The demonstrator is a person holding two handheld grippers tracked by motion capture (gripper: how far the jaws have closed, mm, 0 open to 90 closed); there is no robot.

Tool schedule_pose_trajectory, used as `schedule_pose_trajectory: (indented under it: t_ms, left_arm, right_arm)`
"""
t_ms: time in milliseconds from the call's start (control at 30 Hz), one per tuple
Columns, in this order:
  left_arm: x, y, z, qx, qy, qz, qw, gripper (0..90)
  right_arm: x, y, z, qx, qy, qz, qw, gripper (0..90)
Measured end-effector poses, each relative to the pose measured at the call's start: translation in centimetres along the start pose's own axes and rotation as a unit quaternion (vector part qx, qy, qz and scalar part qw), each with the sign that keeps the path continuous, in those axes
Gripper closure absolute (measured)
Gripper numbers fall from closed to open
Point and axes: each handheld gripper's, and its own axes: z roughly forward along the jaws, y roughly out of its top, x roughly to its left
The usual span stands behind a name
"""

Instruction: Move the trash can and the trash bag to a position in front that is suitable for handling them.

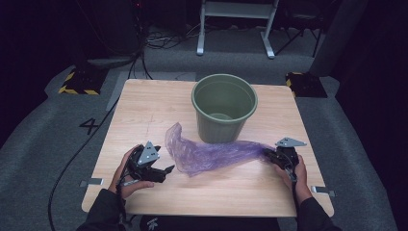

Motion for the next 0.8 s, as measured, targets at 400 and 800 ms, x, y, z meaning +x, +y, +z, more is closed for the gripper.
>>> schedule_pose_trajectory:
  t_ms: [400,800]
  left_arm:
    - [-3.3,3.8,-1.1,-0.057,-0.016,0.039,0.9975,16.2]
    - [-7.3,6.3,3.3,-0.030,-0.067,0.089,0.9933,17.7]
  right_arm:
    - [1.1,0.5,0.4,0.000,0.018,-0.013,0.9998,88.8]
    - [3.0,1.2,1.0,0.001,0.039,-0.035,0.9986,87.8]
